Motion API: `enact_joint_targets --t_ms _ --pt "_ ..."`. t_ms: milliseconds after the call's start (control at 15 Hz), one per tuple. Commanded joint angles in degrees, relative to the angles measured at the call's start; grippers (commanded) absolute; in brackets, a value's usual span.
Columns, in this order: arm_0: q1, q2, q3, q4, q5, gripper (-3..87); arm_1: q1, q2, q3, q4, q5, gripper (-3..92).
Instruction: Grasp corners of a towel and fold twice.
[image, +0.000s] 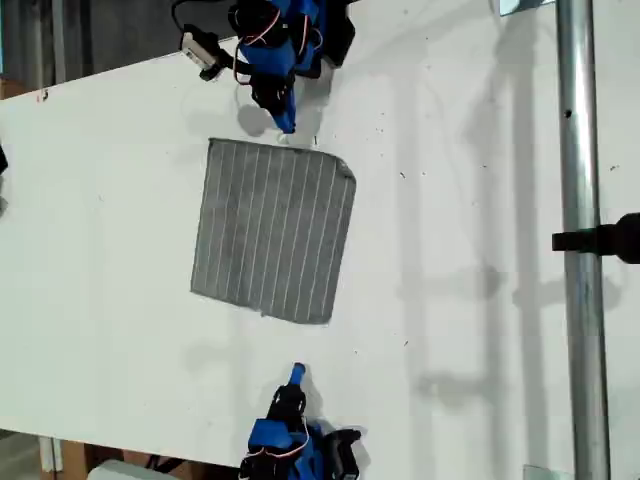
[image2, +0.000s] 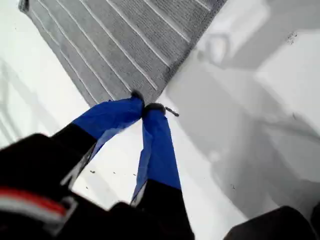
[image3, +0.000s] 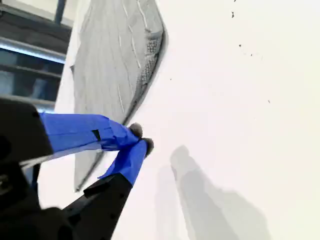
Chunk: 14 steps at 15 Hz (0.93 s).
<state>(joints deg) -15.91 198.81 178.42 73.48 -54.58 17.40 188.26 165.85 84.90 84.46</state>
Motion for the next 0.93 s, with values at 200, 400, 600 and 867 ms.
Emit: enact_joint_targets --t_ms 200,400,600,867 --pt "-5.8 0.4 -0.4 0.1 -22.2 -2.8 -4.1 0.4 -1.1 0.8 0.4 -0.2" --pt "-5.8 0.4 -0.4 0.0 -22.1 -2.8 -5.5 0.3 -3.9 -0.8 -0.4 -0.2" --pt "-5.8 0.4 -0.4 -0.1 -22.1 -2.8 -7.1 -11.7 -18.0 -2.5 -5.1 -0.2" --pt "-5.9 0.4 -0.3 -0.2 -22.1 -2.8 -13.8 -54.1 -51.7 -4.0 -10.8 -0.2"
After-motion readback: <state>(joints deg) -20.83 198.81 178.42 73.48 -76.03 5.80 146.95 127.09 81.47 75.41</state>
